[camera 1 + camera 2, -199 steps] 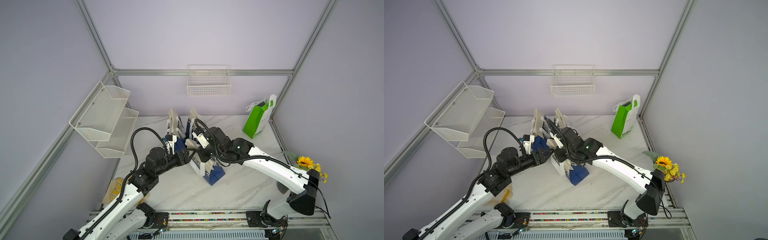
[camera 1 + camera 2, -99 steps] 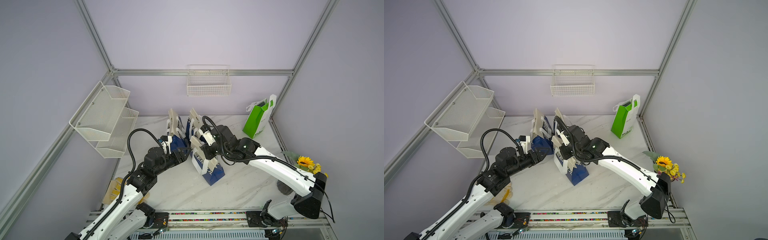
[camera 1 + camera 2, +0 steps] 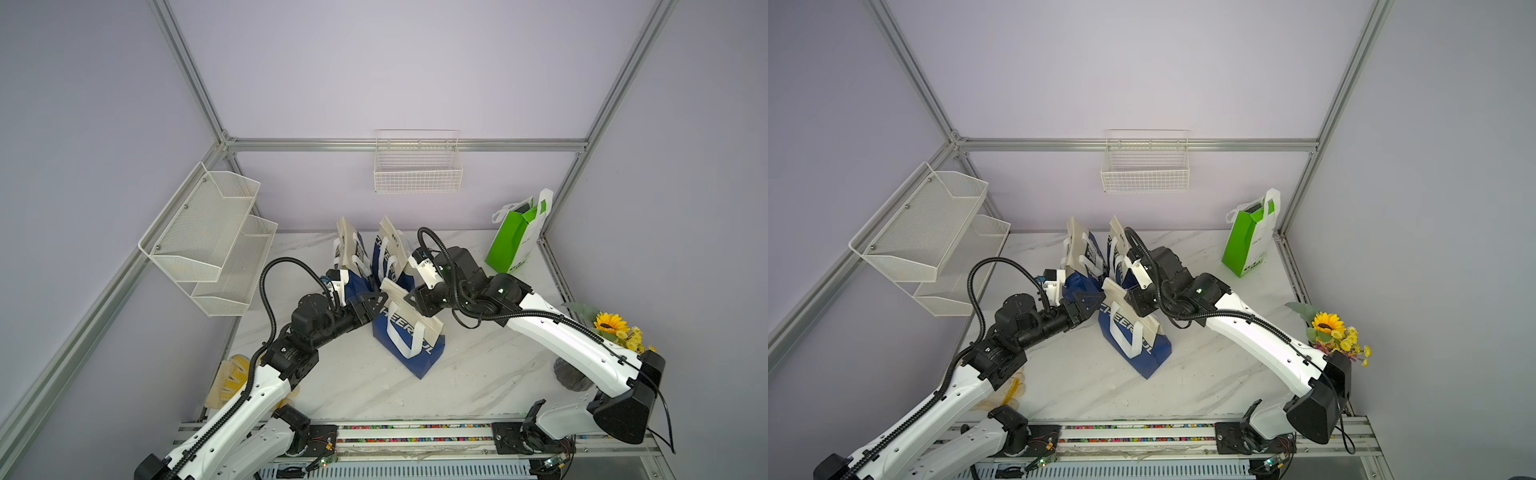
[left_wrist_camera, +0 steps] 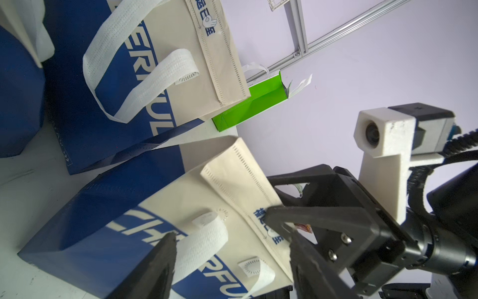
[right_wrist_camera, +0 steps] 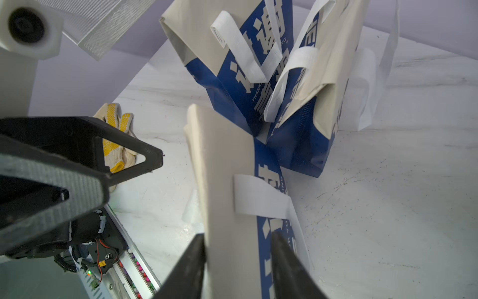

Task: Open the takeout bag
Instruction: Move the takeout bag to the center of the board, then open the takeout bag at the center of the board.

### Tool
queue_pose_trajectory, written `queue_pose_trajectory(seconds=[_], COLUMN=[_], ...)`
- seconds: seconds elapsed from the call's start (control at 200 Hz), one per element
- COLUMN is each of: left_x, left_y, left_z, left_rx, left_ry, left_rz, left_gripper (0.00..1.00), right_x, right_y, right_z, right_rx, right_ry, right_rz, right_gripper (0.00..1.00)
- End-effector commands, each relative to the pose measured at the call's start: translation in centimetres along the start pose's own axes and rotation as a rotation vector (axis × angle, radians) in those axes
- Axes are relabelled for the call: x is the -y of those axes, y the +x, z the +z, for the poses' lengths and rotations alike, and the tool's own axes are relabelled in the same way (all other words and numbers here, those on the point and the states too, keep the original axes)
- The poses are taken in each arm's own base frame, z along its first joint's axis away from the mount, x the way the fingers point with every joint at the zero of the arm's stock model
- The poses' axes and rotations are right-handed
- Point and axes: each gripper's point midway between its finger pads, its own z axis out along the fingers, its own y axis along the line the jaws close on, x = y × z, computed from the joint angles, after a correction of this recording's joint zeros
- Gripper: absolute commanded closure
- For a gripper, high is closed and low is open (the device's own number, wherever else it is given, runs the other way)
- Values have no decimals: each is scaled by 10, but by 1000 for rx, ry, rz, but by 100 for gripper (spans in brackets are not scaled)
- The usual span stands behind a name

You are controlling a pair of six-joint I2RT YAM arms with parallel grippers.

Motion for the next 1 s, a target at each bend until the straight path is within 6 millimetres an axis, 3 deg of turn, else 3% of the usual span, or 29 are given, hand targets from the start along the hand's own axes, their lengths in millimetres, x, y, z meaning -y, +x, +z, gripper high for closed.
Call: queue_pose_trajectory(seconds=[0.0, 0.32, 0.42, 0.525, 0.705, 0.75, 0.845, 0.995], left_x=[15, 14, 16, 14, 6, 5, 4, 5], left_y=[-11, -19, -19, -20, -19, -19, -19, -18], left_z=[-2, 2, 8, 13, 15, 14, 12, 19], left_rx=[42, 64, 57, 58, 56, 62, 72, 59], left_ry=[61, 77, 108, 109, 91, 91, 89, 120], left_rz=[6, -19, -30, -36, -50, -56, -56, -65], left_gripper=[31, 34, 37, 38, 40, 39, 39, 42], right_x=[-4, -18, -21, -26, -24, -24, -27, -38], right_y=[-20, -38, -40, -40, -38, -39, -38, -34], right_z=[-12, 15, 23, 28, 31, 29, 28, 30], right_rx=[70, 46, 42, 37, 40, 46, 45, 41], right_ry=[-15, -77, -95, -125, -119, -119, -137, -214], right_rz=[9, 27, 37, 51, 64, 64, 65, 73], right_gripper=[40, 62, 61, 48, 49, 57, 84, 100])
